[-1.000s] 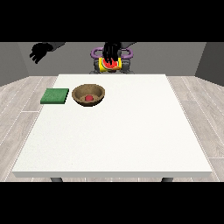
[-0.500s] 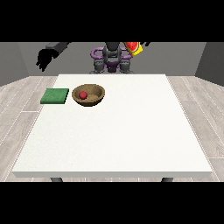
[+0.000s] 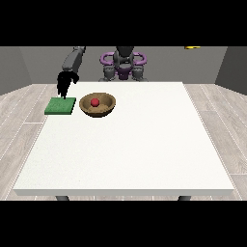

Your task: Pick the cup and pour the ball into the bowl, then pick the bowl and place it on the pad

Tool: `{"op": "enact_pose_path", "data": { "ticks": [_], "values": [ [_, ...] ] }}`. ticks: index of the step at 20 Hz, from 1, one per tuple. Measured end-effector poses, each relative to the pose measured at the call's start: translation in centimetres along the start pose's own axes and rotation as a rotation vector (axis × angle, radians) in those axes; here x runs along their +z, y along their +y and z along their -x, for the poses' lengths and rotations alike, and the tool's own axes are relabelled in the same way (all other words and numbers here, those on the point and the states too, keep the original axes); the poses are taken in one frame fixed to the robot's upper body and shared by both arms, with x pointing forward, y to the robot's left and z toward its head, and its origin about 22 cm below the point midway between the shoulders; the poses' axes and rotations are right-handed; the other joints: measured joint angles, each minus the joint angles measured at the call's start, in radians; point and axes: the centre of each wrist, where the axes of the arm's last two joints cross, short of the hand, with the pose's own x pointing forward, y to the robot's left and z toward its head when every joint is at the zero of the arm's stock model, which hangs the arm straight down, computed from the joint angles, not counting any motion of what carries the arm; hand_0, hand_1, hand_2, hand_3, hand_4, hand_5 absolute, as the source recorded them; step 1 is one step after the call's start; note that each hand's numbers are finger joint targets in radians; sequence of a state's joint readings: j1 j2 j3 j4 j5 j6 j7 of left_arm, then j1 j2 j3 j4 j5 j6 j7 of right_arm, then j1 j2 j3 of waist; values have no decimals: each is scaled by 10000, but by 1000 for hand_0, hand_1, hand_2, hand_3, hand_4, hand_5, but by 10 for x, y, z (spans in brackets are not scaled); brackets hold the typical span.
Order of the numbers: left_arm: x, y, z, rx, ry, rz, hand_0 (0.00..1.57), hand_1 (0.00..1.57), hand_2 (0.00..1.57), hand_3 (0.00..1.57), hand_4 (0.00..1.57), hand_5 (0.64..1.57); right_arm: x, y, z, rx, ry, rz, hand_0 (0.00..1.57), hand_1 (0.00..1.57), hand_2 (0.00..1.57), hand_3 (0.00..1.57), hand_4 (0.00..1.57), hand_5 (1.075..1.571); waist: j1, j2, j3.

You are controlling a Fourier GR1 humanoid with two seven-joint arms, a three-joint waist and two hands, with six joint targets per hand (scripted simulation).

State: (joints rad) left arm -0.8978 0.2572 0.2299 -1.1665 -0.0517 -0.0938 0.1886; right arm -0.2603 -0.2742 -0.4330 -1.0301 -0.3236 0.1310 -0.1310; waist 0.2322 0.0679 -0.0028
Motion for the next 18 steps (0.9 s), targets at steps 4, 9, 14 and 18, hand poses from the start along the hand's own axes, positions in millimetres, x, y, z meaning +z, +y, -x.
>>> {"op": "enact_pose_path", "data": {
  "ticks": [4,9,14,18],
  "values": [
    [7,33,-4,567,-253,246,0,0,0,0,1023,1560,-2,9,17,-311,-154,132,0,0,0,0,701,1565,146,412,23],
    [22,76,-3,740,-374,227,0,0,0,0,1001,1542,-9,21,31,-436,-109,-78,0,0,0,0,582,1558,39,693,32],
    [34,103,-11,733,-430,7,0,0,0,0,1014,1532,-13,36,48,-467,-66,-313,0,0,0,0,529,1553,-235,855,35],
    [42,118,-22,711,-840,-117,0,0,0,0,1016,1536,-17,39,54,-546,-411,-525,0,0,0,0,498,1551,-296,1260,-18]
  ]
}}
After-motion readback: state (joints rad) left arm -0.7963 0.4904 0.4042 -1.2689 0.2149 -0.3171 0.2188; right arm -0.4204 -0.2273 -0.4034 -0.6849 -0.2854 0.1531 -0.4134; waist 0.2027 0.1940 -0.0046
